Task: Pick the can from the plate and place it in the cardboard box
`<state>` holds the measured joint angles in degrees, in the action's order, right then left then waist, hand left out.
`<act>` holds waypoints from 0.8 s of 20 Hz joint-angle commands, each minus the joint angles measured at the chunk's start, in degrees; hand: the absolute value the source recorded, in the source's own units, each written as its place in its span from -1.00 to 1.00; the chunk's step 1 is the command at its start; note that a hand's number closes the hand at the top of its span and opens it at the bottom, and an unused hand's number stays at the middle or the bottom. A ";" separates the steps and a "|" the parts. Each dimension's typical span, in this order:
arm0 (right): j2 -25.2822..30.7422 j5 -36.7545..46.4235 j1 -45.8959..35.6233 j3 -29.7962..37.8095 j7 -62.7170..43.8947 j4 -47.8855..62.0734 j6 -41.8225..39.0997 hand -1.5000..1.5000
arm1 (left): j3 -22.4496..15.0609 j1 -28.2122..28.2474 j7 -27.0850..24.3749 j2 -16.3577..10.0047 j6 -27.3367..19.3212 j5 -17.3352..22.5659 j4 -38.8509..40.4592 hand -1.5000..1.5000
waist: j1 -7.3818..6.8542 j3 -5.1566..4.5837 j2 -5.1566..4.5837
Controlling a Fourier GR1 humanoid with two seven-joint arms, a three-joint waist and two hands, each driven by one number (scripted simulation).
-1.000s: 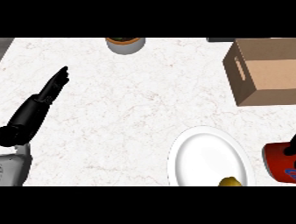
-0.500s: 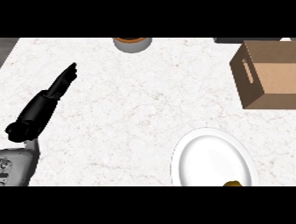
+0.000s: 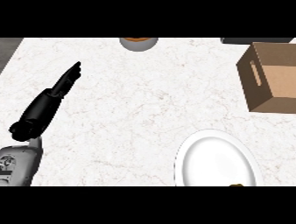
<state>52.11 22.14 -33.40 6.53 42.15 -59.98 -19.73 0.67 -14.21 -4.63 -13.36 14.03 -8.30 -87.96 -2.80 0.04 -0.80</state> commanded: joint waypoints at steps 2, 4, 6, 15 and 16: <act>1.87 10.07 -5.09 -7.74 2.28 11.17 -1.12 1.00 | -0.83 -0.80 -0.38 0.84 -0.22 -0.64 0.58 0.00 | -1.22 0.03 -0.57; 2.78 12.74 -8.78 -9.62 3.78 15.85 -2.04 1.00 | -2.39 -0.96 -0.60 1.86 0.14 -1.04 1.00 0.00 | -1.96 0.05 -0.81; 1.28 15.12 -11.38 -11.67 6.66 20.30 -1.20 1.00 | -1.04 -2.55 0.90 1.06 0.53 -0.17 0.74 0.00 | -1.69 0.08 -0.63; 2.44 23.91 -14.30 -20.28 17.32 32.03 -0.61 -1.00 | -1.43 0.03 -0.45 0.86 0.87 -0.43 -1.22 0.00 | -2.56 0.18 -0.76; 2.95 24.06 -15.67 -20.98 19.91 31.90 -1.66 -1.00 | 0.39 -1.83 -0.33 -0.53 2.13 0.81 1.44 0.00 | -1.80 0.13 -0.82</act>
<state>54.45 43.97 -47.14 -11.71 51.50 -31.82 -16.93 -0.16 -16.18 -4.22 -12.59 14.93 -8.36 -87.48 -4.85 0.18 -1.60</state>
